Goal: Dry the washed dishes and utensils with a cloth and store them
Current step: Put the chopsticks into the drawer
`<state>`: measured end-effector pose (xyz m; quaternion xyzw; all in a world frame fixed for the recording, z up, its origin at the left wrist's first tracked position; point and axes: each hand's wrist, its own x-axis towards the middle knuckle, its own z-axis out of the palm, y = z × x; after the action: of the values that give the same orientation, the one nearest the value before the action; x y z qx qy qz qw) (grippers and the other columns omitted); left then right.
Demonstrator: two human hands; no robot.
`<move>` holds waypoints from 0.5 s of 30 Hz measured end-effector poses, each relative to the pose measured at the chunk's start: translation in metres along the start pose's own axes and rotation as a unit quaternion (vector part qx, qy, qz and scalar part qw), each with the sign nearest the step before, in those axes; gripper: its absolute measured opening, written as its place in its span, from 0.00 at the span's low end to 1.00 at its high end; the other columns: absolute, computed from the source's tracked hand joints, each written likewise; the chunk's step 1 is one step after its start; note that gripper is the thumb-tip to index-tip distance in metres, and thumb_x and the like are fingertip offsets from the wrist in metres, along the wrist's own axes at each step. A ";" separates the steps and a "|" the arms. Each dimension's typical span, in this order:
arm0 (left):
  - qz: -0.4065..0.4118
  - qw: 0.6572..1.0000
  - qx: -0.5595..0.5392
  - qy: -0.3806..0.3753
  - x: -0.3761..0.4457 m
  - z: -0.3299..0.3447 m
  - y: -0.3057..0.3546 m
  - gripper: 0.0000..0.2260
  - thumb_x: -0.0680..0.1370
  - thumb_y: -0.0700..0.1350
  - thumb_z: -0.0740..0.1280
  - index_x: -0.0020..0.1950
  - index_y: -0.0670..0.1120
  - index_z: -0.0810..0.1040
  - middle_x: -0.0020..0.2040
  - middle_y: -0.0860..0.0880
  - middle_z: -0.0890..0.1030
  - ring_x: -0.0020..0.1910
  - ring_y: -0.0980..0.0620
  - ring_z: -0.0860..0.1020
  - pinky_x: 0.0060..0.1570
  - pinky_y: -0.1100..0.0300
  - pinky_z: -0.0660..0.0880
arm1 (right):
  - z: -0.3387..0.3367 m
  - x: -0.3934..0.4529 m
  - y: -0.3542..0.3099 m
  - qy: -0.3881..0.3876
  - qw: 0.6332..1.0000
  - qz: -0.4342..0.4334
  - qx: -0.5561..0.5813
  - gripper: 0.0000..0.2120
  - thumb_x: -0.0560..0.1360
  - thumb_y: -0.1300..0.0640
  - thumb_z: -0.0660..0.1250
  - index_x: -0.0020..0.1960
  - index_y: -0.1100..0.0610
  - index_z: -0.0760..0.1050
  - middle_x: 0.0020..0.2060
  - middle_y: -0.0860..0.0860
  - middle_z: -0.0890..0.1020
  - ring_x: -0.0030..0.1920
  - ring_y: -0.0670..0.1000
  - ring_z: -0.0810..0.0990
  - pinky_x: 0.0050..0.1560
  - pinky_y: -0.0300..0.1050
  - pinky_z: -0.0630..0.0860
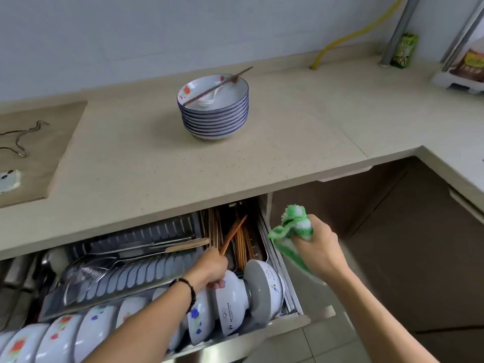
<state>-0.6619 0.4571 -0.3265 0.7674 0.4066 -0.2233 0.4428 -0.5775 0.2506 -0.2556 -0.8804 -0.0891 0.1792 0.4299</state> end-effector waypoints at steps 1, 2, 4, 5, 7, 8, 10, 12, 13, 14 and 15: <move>0.000 1.000 -0.013 0.007 0.014 0.008 0.005 0.09 0.84 0.38 0.52 0.63 0.40 0.65 0.35 0.44 0.74 0.24 0.53 0.73 0.21 0.63 0.71 | 0.004 0.007 0.006 -0.002 1.000 -0.001 0.003 0.06 0.72 0.52 0.67 0.46 0.53 0.75 0.38 0.49 0.81 0.41 0.52 0.79 0.39 0.45 0.72; 0.002 1.000 -0.018 0.018 0.026 0.014 0.010 0.08 0.84 0.38 0.52 0.61 0.41 0.66 0.35 0.44 0.74 0.24 0.53 0.73 0.21 0.63 0.71 | 0.006 0.014 0.012 -0.001 1.000 -0.002 0.005 0.06 0.73 0.52 0.67 0.47 0.54 0.75 0.38 0.49 0.81 0.42 0.52 0.79 0.39 0.45 0.72; 0.003 0.999 -0.007 0.054 0.049 0.025 0.018 0.05 0.84 0.39 0.53 0.56 0.42 0.67 0.35 0.45 0.75 0.24 0.53 0.72 0.21 0.64 0.69 | 0.010 0.028 0.020 0.002 1.000 -0.007 0.010 0.07 0.72 0.51 0.68 0.46 0.53 0.75 0.39 0.49 0.81 0.42 0.51 0.79 0.39 0.45 0.73; 0.005 0.997 0.005 0.070 0.061 0.030 0.019 0.05 0.84 0.40 0.54 0.52 0.42 0.69 0.34 0.45 0.76 0.24 0.52 0.73 0.22 0.63 0.69 | 0.012 0.036 0.024 0.003 1.000 -0.010 0.009 0.08 0.72 0.50 0.68 0.46 0.53 0.75 0.39 0.48 0.81 0.42 0.51 0.79 0.39 0.46 0.73; 0.020 0.993 0.056 0.106 0.083 0.039 0.020 0.09 0.82 0.40 0.57 0.46 0.41 0.74 0.36 0.44 0.79 0.28 0.49 0.77 0.27 0.61 0.74 | 0.014 0.050 0.031 0.006 1.000 -0.013 0.004 0.06 0.74 0.51 0.68 0.47 0.52 0.75 0.39 0.47 0.81 0.43 0.51 0.80 0.41 0.47 0.74; 0.029 0.988 0.089 0.124 0.094 0.043 0.019 0.09 0.81 0.40 0.58 0.46 0.41 0.76 0.40 0.43 0.81 0.34 0.47 0.80 0.34 0.59 0.78 | 0.016 0.057 0.035 0.005 1.000 -0.013 -0.003 0.05 0.75 0.52 0.69 0.47 0.51 0.75 0.40 0.47 0.81 0.44 0.51 0.80 0.42 0.47 0.74; 0.042 0.978 0.141 0.151 0.110 0.051 0.020 0.10 0.79 0.39 0.59 0.52 0.41 0.79 0.50 0.41 0.82 0.49 0.42 0.82 0.50 0.52 0.81 | 0.020 0.068 0.042 -0.003 1.000 -0.017 -0.016 0.03 0.76 0.53 0.68 0.48 0.51 0.75 0.40 0.47 0.81 0.44 0.51 0.79 0.41 0.47 0.74; 0.044 0.971 0.176 0.155 0.116 0.056 0.024 0.13 0.78 0.40 0.60 0.59 0.39 0.78 0.58 0.40 0.80 0.57 0.40 0.80 0.57 0.51 0.78 | 0.023 0.076 0.045 -0.013 1.000 -0.016 -0.020 0.05 0.75 0.54 0.68 0.50 0.52 0.75 0.41 0.46 0.81 0.44 0.51 0.79 0.42 0.46 0.74; 0.042 0.968 0.192 0.155 0.116 0.058 0.026 0.14 0.79 0.40 0.60 0.63 0.39 0.76 0.62 0.40 0.77 0.59 0.40 0.78 0.58 0.52 0.76 | 0.026 0.078 0.045 -0.018 1.000 -0.014 -0.019 0.06 0.75 0.53 0.68 0.51 0.52 0.75 0.41 0.46 0.81 0.44 0.50 0.79 0.42 0.46 0.74; 0.040 0.966 0.204 0.152 0.117 0.059 0.028 0.16 0.79 0.40 0.61 0.65 0.39 0.74 0.64 0.39 0.75 0.61 0.39 0.77 0.58 0.52 0.74 | 0.028 0.081 0.046 -0.021 1.000 -0.012 -0.020 0.07 0.75 0.53 0.69 0.52 0.53 0.75 0.41 0.46 0.81 0.45 0.49 0.79 0.42 0.46 0.73; 0.043 0.965 0.211 0.147 0.119 0.061 0.029 0.17 0.79 0.40 0.61 0.67 0.39 0.72 0.66 0.39 0.72 0.62 0.39 0.77 0.58 0.51 0.74 | 0.031 0.083 0.046 -0.022 0.999 -0.012 -0.022 0.07 0.75 0.53 0.68 0.52 0.53 0.75 0.41 0.46 0.80 0.44 0.49 0.79 0.42 0.45 0.73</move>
<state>-0.5692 0.4474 -0.4272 0.8844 0.3778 -0.1694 0.2155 -0.5132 0.2702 -0.3293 -0.8844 -0.1134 0.1917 0.4102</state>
